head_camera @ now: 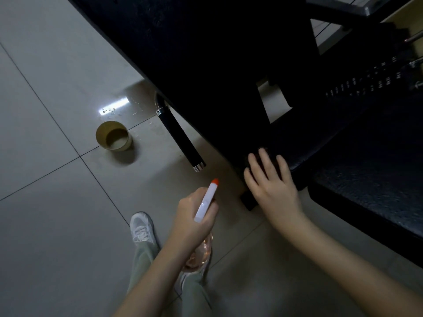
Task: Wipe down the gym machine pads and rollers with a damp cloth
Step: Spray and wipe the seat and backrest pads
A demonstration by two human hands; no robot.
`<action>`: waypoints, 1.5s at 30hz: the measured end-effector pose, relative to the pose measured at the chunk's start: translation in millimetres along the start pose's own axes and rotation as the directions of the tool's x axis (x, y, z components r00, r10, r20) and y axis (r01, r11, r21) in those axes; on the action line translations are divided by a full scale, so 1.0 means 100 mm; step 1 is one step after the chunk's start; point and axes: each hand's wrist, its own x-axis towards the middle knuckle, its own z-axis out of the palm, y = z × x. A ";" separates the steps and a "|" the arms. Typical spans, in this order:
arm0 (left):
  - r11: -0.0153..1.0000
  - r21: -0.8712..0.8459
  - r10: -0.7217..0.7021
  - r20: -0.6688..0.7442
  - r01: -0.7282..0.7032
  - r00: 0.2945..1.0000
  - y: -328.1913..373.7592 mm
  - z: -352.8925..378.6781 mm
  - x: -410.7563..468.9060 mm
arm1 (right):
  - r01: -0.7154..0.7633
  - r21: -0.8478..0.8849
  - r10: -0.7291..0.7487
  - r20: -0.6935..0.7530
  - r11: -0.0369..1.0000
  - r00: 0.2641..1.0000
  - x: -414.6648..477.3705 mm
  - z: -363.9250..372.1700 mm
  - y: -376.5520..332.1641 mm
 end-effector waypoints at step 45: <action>0.996 0.049 0.078 -0.088 -0.074 0.993 -0.11 -0.25 -0.30 | -0.850 0.523 0.216 0.824 0.066 0.524 0.05 -0.21 -0.43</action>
